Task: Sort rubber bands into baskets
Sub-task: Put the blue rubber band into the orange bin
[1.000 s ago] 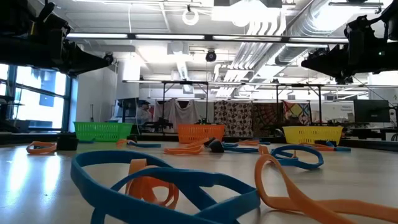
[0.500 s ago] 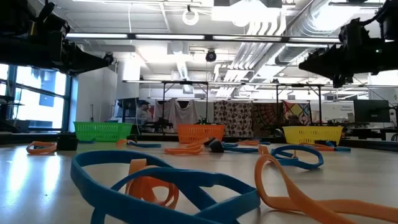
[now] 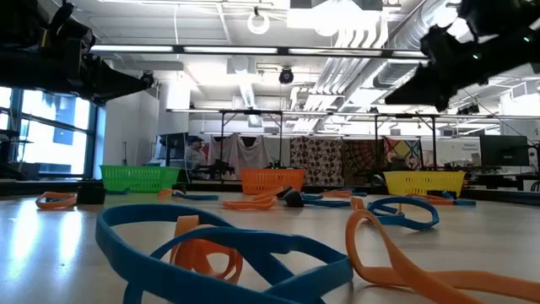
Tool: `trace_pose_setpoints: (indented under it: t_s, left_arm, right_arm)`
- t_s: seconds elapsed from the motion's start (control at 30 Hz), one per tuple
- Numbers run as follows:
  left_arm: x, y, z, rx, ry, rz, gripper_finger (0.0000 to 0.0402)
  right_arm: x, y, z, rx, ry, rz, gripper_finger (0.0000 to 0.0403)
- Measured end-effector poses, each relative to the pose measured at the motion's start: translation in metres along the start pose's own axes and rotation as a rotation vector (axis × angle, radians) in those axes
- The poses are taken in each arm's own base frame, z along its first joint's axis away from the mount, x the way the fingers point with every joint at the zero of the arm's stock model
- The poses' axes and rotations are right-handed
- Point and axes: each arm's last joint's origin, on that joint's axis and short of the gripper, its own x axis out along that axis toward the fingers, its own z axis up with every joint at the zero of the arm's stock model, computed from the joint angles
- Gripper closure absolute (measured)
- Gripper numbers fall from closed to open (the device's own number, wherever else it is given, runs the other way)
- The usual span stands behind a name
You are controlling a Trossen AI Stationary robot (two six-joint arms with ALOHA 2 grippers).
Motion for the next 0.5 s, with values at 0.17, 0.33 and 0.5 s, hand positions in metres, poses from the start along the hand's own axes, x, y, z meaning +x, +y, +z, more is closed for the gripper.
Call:
trace_pose_setpoints:
  t_s: [0.17,0.33,0.5]
  left_arm:
    - [0.000,0.000,0.000,0.048,-0.004,0.003,0.0401]
    - [0.000,0.000,0.000,0.024,0.000,0.003,0.0401]
    - [0.000,0.000,0.000,0.023,0.000,-0.002,0.0401]
  right_arm:
    - [0.013,0.006,0.024,-0.021,0.069,-0.072,0.0402]
    - [0.025,0.012,0.040,-0.062,0.093,-0.051,0.0402]
    - [0.036,0.018,0.040,-0.079,0.148,0.042,0.0402]
